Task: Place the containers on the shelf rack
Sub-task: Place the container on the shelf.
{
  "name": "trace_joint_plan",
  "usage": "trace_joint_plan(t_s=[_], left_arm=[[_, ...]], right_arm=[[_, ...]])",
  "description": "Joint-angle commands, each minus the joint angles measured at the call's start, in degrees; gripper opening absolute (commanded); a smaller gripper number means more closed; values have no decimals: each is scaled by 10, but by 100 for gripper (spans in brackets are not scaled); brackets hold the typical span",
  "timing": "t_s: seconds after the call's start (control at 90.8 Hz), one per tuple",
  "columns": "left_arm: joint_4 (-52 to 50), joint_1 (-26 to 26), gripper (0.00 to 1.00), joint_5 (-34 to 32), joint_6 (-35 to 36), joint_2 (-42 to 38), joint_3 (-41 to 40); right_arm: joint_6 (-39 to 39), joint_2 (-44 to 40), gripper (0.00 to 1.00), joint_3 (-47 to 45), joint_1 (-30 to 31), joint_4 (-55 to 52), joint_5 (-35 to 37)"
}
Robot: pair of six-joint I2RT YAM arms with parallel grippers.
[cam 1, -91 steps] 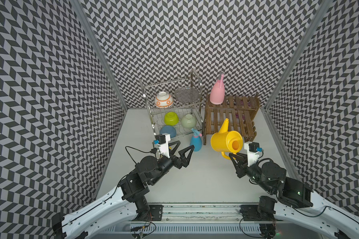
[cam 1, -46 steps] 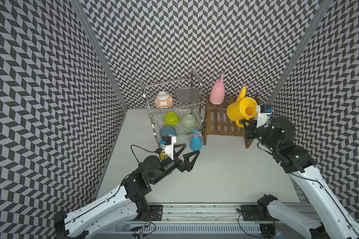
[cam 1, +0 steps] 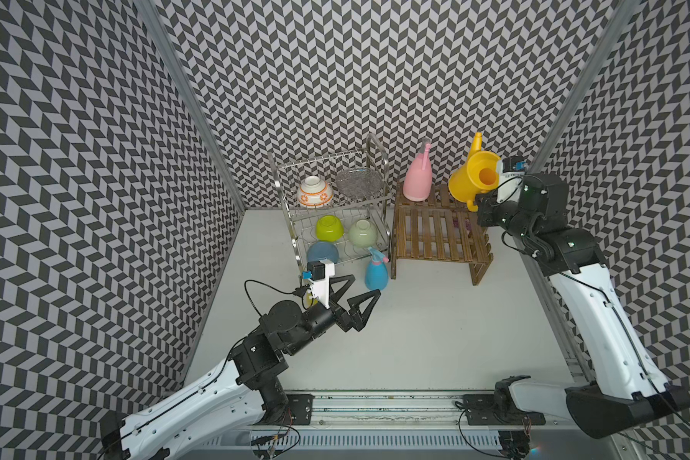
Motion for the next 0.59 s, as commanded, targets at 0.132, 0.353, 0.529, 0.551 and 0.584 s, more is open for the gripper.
trace_joint_plan(t_s=[0.132,0.353,0.529,0.551,0.584], left_arm=[[-4,4,100,-1,3,-37,-17],[-10,4,100,-3,-4,-46,-22],[-8,4,100,-3,-3,-42,-20],[-7,4,100,-3,-3,-42,-19],[-7,4,100,-3,-2,-39,-18]], right_arm=[[-22,49,3,48,-17,12,29],[-24,90,10,72,-19,9,30],[-31,108,14,80,-19,5,46],[-33,109,14,80,-19,4,48],[-34,112,15,82,-19,4,52]])
